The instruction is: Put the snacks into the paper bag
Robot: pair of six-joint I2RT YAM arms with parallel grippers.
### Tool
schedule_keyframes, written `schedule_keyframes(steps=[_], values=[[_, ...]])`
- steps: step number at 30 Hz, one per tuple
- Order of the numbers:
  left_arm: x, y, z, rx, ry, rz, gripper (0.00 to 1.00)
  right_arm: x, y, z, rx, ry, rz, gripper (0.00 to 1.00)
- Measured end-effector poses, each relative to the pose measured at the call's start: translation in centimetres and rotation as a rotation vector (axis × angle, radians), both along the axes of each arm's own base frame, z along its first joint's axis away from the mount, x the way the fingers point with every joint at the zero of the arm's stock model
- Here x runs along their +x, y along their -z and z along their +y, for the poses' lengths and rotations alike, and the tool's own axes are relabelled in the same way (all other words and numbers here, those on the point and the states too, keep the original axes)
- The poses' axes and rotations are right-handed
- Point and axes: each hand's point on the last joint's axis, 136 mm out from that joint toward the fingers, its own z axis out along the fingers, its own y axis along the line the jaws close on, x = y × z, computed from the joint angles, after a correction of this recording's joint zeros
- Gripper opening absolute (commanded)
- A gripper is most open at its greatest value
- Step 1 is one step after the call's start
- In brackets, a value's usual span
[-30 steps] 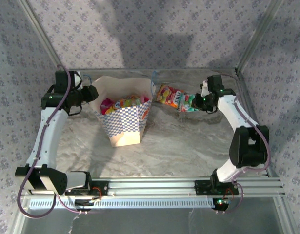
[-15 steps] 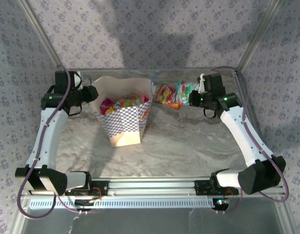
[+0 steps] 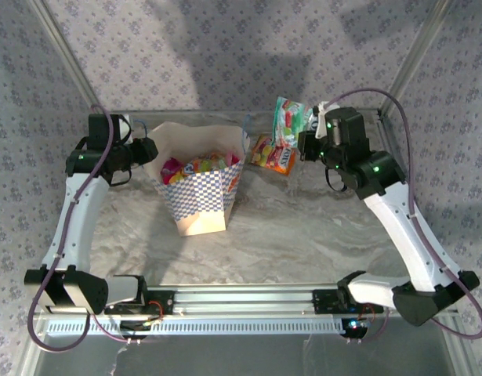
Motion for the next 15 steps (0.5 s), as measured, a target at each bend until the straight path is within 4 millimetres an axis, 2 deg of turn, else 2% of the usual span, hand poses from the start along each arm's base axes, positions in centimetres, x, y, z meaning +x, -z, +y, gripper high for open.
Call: schedule_keyframes(steps=[6,8,11,15], values=[[-0.3,-0.6,0.0,-0.001,0.0,-0.018,0.43,-1.4,-4.8,3.1,-0.002,-0.112,-0.127,0.14],[-0.5,-0.9,0.0,-0.002,0.0,-0.027,0.43,-1.8,-5.9,4.0,-0.005,-0.146,-0.16,0.13],[-0.8,-1.4,0.0,-0.003,0.0,-0.043,0.43,-1.9,-6.8,5.4,-0.018,-0.188,-0.193,0.13],[-1.2,-2.0,0.0,-0.006,0.002,-0.059,0.42,-1.7,-6.5,6.9,-0.042,-0.228,-0.196,0.13]])
